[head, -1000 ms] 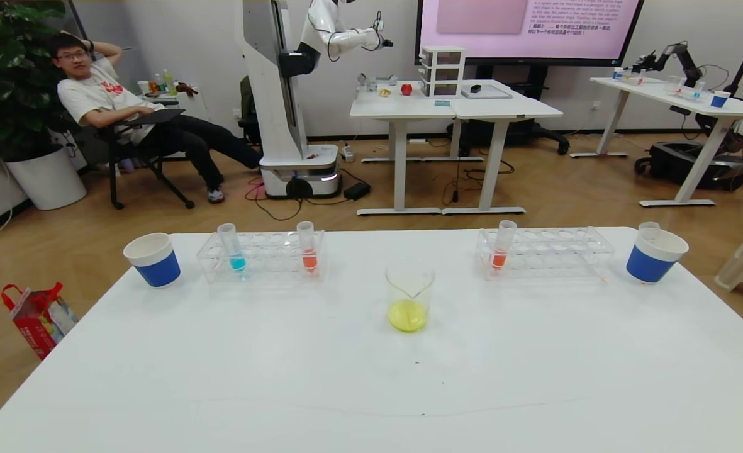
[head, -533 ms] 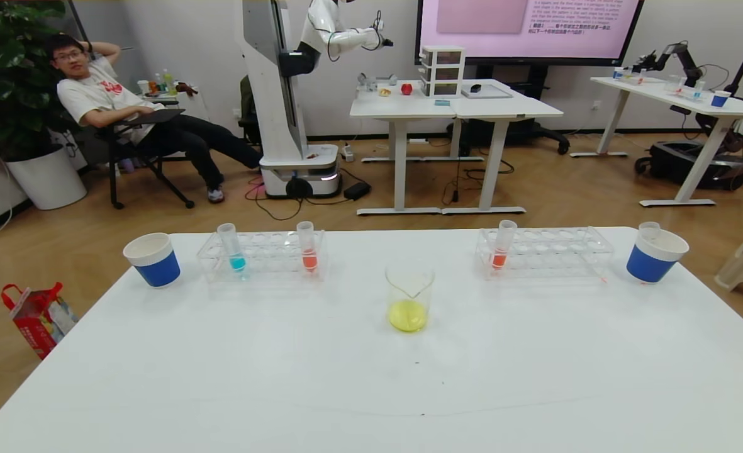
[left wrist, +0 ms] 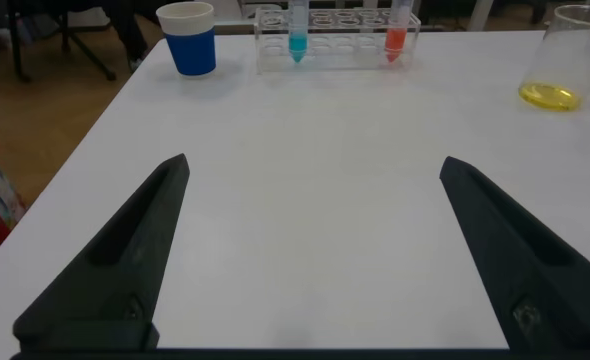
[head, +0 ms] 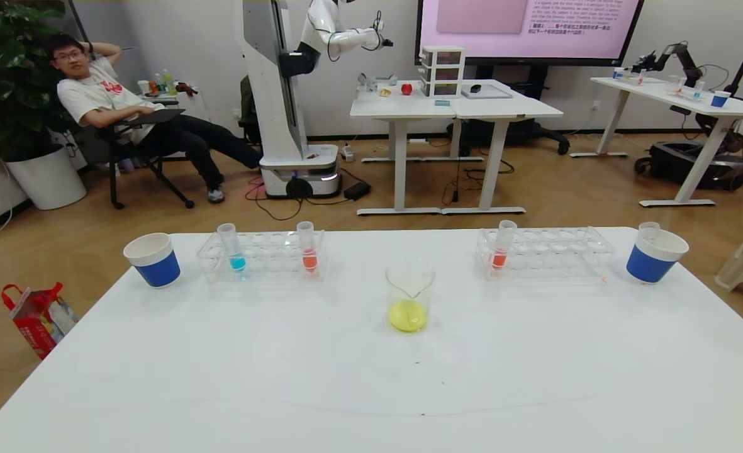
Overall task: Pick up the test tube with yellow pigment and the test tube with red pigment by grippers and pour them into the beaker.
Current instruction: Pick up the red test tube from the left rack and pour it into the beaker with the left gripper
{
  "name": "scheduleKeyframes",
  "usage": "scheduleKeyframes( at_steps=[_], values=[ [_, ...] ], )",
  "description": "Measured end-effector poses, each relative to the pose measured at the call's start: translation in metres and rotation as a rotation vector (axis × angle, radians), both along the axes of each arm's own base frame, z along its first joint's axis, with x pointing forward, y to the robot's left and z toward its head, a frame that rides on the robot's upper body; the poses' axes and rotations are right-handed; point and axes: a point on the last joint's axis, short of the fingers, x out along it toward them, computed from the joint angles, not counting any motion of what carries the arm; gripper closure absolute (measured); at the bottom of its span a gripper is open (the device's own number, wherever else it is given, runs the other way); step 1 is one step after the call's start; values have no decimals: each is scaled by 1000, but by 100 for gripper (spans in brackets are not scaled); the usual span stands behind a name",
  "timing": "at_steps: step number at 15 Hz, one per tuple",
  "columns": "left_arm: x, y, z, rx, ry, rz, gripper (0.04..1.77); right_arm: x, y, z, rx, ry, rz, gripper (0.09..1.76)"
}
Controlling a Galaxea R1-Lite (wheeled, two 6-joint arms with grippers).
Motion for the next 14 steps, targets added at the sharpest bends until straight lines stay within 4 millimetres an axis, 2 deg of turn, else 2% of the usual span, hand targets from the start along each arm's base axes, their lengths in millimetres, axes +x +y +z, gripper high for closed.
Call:
scheduleKeyframes(
  at_steps=[8, 10, 12, 14],
  values=[
    [-1, 0, 2, 7, 7, -3, 6, 0, 0, 0, 0, 0, 0, 11],
    [-3, 0, 23, 8, -25, -3, 6, 0, 0, 0, 0, 0, 0, 11],
    [0, 0, 59, 6, -54, -9, 6, 0, 0, 0, 0, 0, -1, 11],
    [14, 0, 96, 5, -73, -15, 6, 0, 0, 0, 0, 0, 0, 11]
  ],
)
